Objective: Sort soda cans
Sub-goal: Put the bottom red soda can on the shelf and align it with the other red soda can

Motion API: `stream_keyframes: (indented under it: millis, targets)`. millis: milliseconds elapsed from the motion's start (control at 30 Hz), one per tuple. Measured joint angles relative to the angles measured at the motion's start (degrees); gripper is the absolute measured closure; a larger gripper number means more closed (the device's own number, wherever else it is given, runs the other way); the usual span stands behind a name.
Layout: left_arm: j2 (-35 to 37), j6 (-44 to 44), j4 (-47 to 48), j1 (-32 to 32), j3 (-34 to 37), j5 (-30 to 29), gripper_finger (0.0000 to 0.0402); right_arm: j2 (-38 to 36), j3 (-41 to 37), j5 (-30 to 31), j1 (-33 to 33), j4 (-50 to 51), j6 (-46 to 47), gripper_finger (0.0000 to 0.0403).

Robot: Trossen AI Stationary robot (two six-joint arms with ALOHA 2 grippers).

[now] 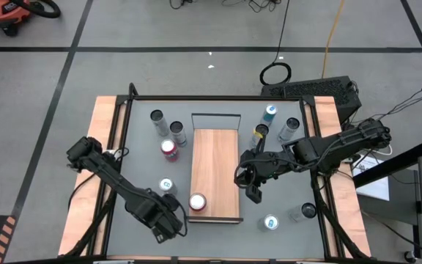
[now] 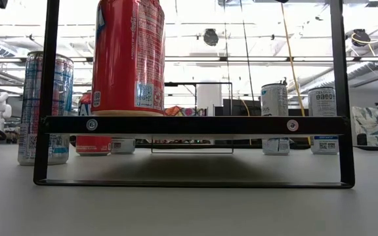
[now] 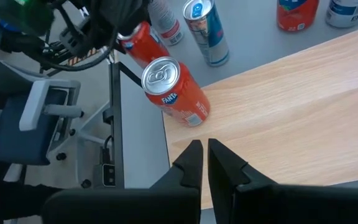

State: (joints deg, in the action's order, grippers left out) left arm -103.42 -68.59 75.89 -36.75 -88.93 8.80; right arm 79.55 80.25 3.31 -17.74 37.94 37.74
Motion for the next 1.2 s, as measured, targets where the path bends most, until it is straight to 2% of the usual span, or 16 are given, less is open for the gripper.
stream_keyframes:
  millis: [233,400,733,933,1033,1100,1200]
  targets:
    - [0.09,-2.42,7.5,0.49,-8.05,4.11,0.0117,0.02,0.0,-0.08,-0.02,-1.45,3.44,0.0403]
    - [0.11,-6.04,13.31,1.56,-16.68,4.94,0.0117,0.02,0.0,-0.07,-0.02,-6.24,1.71,0.0403]
    - [2.37,-24.68,14.15,3.79,-31.44,5.97,0.0117,0.02,0.0,-0.07,-0.04,-17.15,-0.82,0.0403]
    - [4.01,-31.57,14.06,3.89,-38.43,-1.42,0.0117,0.02,0.28,-0.26,-0.05,-23.05,-3.09,0.0403]
    - [5.09,-34.94,14.08,3.96,-40.55,-6.88,0.0116,0.09,3.09,0.0,-0.48,-18.97,-5.4,0.0403]
    - [5.85,-37.22,14.1,4.12,-40.99,-10.04,0.0116,0.09,5.61,2.41,-0.93,-16.05,-9.3,0.0403]
    - [6.19,-38.72,14.15,4.99,-41.0,-12.98,0.0116,0.09,10.02,4.25,-1.19,-10.71,-14.39,0.04]
